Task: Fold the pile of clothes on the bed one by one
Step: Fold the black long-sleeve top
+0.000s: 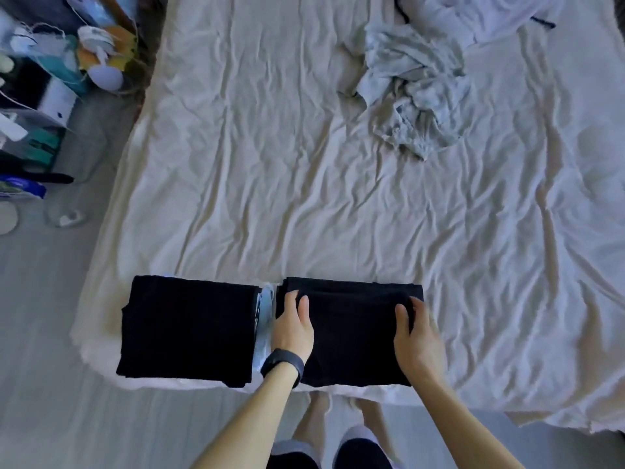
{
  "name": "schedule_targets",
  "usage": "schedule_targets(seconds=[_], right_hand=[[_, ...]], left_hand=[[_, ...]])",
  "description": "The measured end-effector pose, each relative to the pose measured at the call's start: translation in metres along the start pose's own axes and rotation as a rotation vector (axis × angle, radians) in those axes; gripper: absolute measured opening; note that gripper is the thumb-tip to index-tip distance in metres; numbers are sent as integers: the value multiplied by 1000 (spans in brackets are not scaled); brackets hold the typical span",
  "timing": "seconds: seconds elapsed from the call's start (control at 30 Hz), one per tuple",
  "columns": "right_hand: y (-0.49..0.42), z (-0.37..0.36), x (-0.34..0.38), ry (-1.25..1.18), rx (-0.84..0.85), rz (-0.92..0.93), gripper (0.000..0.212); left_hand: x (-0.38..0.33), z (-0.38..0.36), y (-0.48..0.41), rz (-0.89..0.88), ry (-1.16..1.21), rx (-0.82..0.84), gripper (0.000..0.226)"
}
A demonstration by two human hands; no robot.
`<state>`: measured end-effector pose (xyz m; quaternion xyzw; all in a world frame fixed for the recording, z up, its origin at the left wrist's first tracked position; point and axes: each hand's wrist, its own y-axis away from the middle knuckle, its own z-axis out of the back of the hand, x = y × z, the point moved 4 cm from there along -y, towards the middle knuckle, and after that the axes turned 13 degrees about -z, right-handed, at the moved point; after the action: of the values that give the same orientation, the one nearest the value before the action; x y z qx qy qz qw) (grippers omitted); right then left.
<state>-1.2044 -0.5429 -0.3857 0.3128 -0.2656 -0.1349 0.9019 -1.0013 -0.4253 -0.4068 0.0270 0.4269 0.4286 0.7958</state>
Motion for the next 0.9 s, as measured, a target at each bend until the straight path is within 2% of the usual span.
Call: schedule_targets(seconds=[0.13, 0.27, 0.33, 0.4, 0.47, 0.53, 0.7, 0.9], right_hand=[[-45, -37, -15, 130, 9, 2, 53], [-64, -50, -27, 57, -15, 38, 49], [-60, -50, -37, 19, -44, 39, 46], [-44, -45, -44, 1, -181, 187, 43], [-24, -50, -44, 109, -337, 456, 44], [-20, -64, -39, 260, -334, 635, 46], [-61, -86, -50, 540, -284, 637, 59], [-82, -102, -72, 583, -263, 629, 66]], left_hand=[[34, -34, -31, 30, -125, 5, 44], [45, -52, -43, -10, -100, -103, 45], [41, -50, -31, -147, -110, -207, 51], [32, -49, -10, -412, -283, -304, 56], [25, -64, 15, -659, -461, -215, 59], [19, -84, 25, -765, -564, -41, 64], [39, -109, -3, -743, -735, 129, 73], [75, -102, -22, -757, -780, 203, 83]])
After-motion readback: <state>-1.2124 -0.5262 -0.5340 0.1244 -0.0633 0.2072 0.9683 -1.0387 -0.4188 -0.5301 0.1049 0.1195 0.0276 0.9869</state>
